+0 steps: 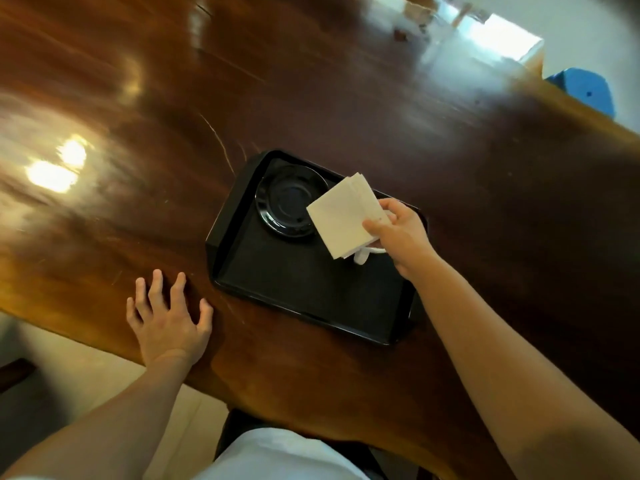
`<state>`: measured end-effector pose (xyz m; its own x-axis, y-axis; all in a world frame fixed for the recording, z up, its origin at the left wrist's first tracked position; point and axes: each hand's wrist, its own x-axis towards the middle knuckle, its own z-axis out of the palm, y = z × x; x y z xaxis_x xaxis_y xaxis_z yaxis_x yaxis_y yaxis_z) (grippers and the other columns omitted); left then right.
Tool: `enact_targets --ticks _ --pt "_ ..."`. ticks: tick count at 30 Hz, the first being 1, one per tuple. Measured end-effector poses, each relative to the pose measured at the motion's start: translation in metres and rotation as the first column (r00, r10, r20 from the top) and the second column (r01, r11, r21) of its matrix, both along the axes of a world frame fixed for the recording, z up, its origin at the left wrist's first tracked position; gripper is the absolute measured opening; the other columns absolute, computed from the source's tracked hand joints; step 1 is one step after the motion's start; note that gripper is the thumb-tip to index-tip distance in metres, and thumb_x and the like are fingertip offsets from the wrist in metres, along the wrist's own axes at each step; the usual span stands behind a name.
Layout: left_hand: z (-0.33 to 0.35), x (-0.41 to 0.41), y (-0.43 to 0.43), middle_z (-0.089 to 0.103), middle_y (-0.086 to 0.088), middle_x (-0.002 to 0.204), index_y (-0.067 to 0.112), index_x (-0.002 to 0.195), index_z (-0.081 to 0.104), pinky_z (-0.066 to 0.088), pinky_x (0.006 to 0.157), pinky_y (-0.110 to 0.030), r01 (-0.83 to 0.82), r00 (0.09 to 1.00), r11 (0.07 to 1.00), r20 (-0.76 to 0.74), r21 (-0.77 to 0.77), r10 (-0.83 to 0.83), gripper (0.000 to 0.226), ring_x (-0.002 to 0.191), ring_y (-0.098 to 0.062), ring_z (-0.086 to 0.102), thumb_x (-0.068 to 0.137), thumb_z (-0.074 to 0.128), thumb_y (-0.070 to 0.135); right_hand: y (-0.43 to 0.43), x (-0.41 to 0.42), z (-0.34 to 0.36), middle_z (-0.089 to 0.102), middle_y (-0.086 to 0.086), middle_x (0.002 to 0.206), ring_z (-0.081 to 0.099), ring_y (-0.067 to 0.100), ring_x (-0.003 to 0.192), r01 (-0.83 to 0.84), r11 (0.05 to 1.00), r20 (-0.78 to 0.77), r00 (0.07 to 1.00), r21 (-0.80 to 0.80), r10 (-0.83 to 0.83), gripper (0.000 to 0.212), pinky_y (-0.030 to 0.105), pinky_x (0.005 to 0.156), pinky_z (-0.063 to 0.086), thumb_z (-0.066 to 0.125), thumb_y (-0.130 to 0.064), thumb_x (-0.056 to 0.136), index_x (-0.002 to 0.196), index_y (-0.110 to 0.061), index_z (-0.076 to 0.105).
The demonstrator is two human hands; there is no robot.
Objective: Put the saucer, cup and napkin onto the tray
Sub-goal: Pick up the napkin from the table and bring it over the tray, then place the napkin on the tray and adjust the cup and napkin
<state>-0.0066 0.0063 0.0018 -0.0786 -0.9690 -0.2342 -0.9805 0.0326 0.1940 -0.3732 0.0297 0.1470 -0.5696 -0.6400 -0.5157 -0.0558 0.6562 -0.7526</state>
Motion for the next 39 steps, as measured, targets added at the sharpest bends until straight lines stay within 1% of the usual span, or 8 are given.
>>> enact_targets --ticks 3,7,15,20,25,32,35,39 --pt "-0.004 0.001 0.001 0.031 -0.014 0.165 0.025 0.148 0.044 -0.010 0.123 -0.042 0.003 1.000 1.000 -0.010 -0.024 -0.003 0.067 0.156 -0.037 0.016 0.094 0.032 0.063 0.027 0.017 -0.012 0.065 -0.002 0.113 0.065 0.015 0.102 0.025 0.999 0.118 0.993 0.032 -0.028 0.023 0.028 0.068 0.061 0.065 -0.010 0.092 0.104 -0.029 0.062" --pt "-0.009 0.002 0.002 0.032 -0.013 0.164 0.027 0.147 0.043 0.003 0.124 -0.052 0.001 1.000 0.999 -0.020 -0.053 -0.002 0.065 0.155 -0.037 0.017 0.094 0.033 0.063 0.051 0.037 -0.034 0.068 0.004 0.114 0.067 0.019 0.104 -0.010 0.996 0.210 0.978 0.085 -0.008 0.022 0.040 0.081 0.062 0.065 -0.008 0.092 0.108 -0.022 0.063" --pt "-0.009 0.005 0.003 0.030 -0.013 0.166 0.027 0.149 0.042 0.006 0.125 -0.055 0.007 0.999 0.998 -0.045 -0.065 -0.010 0.066 0.156 -0.036 0.015 0.094 0.034 0.063 0.051 0.061 -0.065 0.066 0.004 0.117 0.064 0.020 0.106 0.055 0.984 0.198 0.976 0.169 -0.089 0.032 0.042 0.087 0.060 0.062 -0.005 0.093 0.121 -0.019 0.060" --pt "-0.007 0.004 0.004 0.030 -0.014 0.165 0.025 0.149 0.043 0.005 0.124 -0.055 0.012 0.999 0.997 -0.048 -0.078 -0.016 0.068 0.156 -0.037 0.016 0.094 0.034 0.063 0.058 0.068 -0.080 0.063 -0.001 0.115 0.062 0.014 0.096 0.118 0.965 0.165 0.973 0.234 -0.159 0.036 0.029 0.072 0.059 0.062 -0.006 0.092 0.124 -0.022 0.059" --pt "-0.007 0.004 0.004 0.029 -0.014 0.165 0.025 0.149 0.041 0.005 0.124 -0.056 0.021 0.999 0.997 -0.045 -0.079 -0.025 0.067 0.156 -0.038 0.015 0.094 0.036 0.062 0.067 0.063 -0.085 0.065 0.004 0.117 0.067 0.016 0.092 0.141 0.948 0.152 0.970 0.286 -0.190 0.040 0.036 0.079 0.062 0.064 -0.007 0.092 0.130 -0.017 0.059" --pt "-0.009 0.005 0.004 0.028 -0.014 0.166 0.025 0.149 0.040 0.006 0.124 -0.057 0.023 0.999 0.997 -0.032 -0.073 -0.025 0.067 0.156 -0.038 0.015 0.093 0.036 0.061 0.066 0.039 -0.077 0.068 0.003 0.094 0.070 0.017 0.084 0.331 0.904 0.012 0.938 0.273 -0.347 0.032 0.031 0.069 0.062 0.068 -0.019 0.093 0.124 -0.014 0.063" --pt "-0.011 0.006 0.004 0.027 -0.014 0.165 0.026 0.149 0.040 0.007 0.123 -0.057 0.023 0.999 0.997 -0.036 -0.076 -0.026 0.066 0.156 -0.038 0.015 0.093 0.037 0.061 0.060 0.036 -0.072 0.069 0.002 0.096 0.071 0.016 0.080 0.389 0.893 0.082 0.906 0.227 -0.415 0.034 0.026 0.060 0.058 0.067 -0.023 0.094 0.126 -0.014 0.061" --pt "-0.014 0.008 0.003 0.027 -0.013 0.165 0.026 0.149 0.039 0.007 0.123 -0.057 0.023 0.999 0.996 -0.041 -0.084 -0.026 0.066 0.156 -0.038 0.015 0.093 0.037 0.061 0.052 0.042 -0.071 0.071 0.005 0.099 0.071 0.018 0.080 0.440 0.878 0.196 0.859 0.191 -0.473 0.034 0.026 0.060 0.056 0.066 -0.026 0.095 0.126 -0.014 0.062"
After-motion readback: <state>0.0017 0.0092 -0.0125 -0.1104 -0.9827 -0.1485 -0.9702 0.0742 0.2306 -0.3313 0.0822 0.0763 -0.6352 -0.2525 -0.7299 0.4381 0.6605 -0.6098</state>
